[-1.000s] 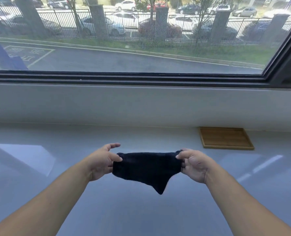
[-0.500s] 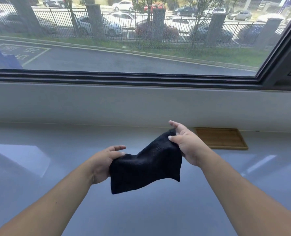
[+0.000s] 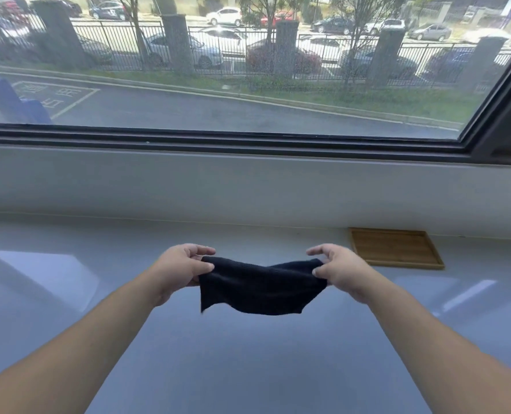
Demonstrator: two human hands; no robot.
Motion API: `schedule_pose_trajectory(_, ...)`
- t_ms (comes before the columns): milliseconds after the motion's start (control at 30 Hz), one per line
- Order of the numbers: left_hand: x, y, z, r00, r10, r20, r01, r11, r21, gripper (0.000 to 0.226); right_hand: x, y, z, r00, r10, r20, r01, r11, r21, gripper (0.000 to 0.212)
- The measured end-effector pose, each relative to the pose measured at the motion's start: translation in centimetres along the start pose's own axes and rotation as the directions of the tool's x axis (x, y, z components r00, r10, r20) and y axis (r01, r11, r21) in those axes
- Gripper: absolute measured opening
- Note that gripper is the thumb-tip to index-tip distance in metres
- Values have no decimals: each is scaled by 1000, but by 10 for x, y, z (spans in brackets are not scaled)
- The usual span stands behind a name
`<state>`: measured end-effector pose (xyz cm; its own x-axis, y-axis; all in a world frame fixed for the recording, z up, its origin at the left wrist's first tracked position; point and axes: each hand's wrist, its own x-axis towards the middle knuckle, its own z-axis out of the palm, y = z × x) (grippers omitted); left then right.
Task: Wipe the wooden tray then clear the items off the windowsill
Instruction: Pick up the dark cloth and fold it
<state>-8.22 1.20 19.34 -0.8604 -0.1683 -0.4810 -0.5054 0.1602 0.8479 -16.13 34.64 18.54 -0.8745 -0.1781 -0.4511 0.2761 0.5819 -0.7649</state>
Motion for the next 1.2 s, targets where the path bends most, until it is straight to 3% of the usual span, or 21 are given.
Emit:
schedule_pose_trajectory(67, 3, -4, -3, 996, 68, -57, -49, 959, 280, 21, 4, -5, -7, 994, -89, -62, 78, 984, -162, 21)
schedule_pose_trajectory(167, 7, -9, -2, 984, 153, -87, -62, 765, 641, 8, 6, -5, -7, 984, -166, -71, 120, 895, -430, 7)
schedule_pose_trajectory(267, 5, -11, -1, 976, 193, -102, -38, 609, 792, 16, 4, 1, -9, 990, -128, -56, 78, 842, -534, 23)
schedule_pose_trajectory(333, 2, -11, -1, 976, 173, -130, -8, 631, 776, 19, -1, 7, -11, 999, -34, -28, 20, 912, -410, 32)
schedule_pose_trajectory(433, -5, -5, 7, 974, 135, -182, 24, 738, 675, 26, -11, 11, 2, 999, 24, 49, -20, 998, -68, 23)
schedule_pose_trajectory(500, -8, 6, 23, 975, 120, -186, 17, 798, 602, 27, -18, 4, 21, 996, 33, 87, -48, 984, 169, 18)
schedule_pose_trajectory(600, -17, 23, 54, 992, 47, -116, 8, 899, 438, 22, -29, -14, 49, 982, 18, 189, -82, 939, 334, 20)
schedule_pose_trajectory(733, -20, 35, 84, 999, 20, -30, -6, 912, 410, 29, -35, -29, 73, 951, -66, 302, -72, 902, 425, 24)
schedule_pose_trajectory(833, -20, 36, 92, 1000, -6, -5, 7, 957, 291, 30, -34, -29, 75, 956, -81, 282, -63, 883, 465, 29)
schedule_pose_trajectory(1033, -28, 35, 88, 970, 0, 244, -33, 991, 131, 28, -31, -16, 78, 956, -155, 249, 47, 918, 393, 60)
schedule_pose_trajectory(1100, -28, 29, 89, 975, 99, 197, -131, 979, 157, 25, -28, -15, 78, 964, -157, 214, 73, 932, 355, 48)
schedule_pose_trajectory(1200, -24, 20, 80, 968, 250, -5, -240, 932, 271, 23, -26, -16, 72, 969, -162, 188, 86, 930, 358, 24)
